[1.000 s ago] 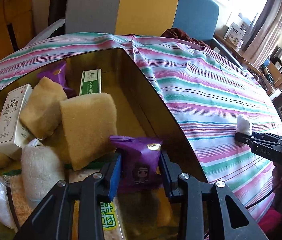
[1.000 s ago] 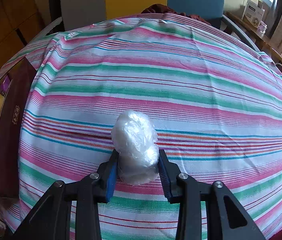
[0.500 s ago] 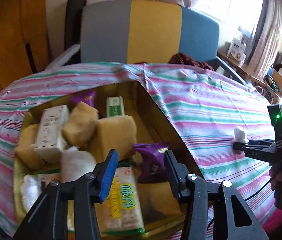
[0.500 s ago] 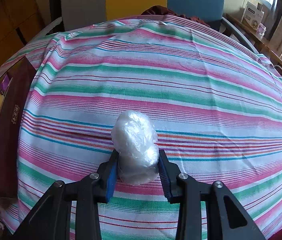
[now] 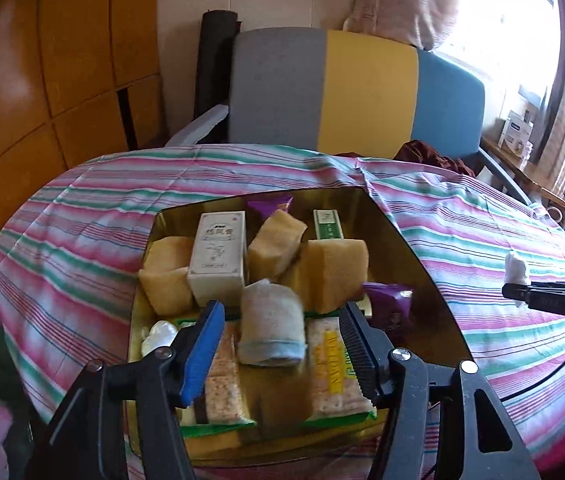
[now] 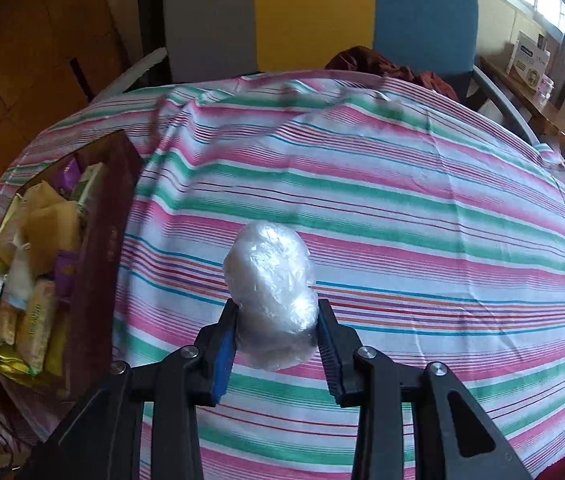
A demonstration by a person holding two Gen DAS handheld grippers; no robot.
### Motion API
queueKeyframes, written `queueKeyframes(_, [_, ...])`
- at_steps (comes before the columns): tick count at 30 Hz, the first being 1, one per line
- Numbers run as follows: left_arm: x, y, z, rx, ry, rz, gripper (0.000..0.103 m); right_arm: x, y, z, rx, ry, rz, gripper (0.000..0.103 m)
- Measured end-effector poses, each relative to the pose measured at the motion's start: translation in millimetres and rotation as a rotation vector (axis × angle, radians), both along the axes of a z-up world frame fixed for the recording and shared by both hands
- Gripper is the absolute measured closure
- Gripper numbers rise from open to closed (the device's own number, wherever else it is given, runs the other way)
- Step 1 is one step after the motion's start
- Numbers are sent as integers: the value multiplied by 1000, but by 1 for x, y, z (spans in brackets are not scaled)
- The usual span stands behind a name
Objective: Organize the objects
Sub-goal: 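Carry the white wrapped ball over the tray with the right tool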
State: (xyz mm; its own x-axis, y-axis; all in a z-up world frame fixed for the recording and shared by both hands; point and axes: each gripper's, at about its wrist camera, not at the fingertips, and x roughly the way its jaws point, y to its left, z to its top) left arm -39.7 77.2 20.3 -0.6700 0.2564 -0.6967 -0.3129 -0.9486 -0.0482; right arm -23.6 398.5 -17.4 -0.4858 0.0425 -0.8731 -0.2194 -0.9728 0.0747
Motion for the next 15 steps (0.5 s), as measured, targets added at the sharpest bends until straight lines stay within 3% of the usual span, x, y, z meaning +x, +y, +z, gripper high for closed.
queueKeyframes(8, [2,-20,-5,19,-10,35,38,-15,-91,35,-51,73,209,66])
queueKeyframes(15, [-1,-53,-6,39,-16,120,36,-31,-176,33,-112,45,421,66])
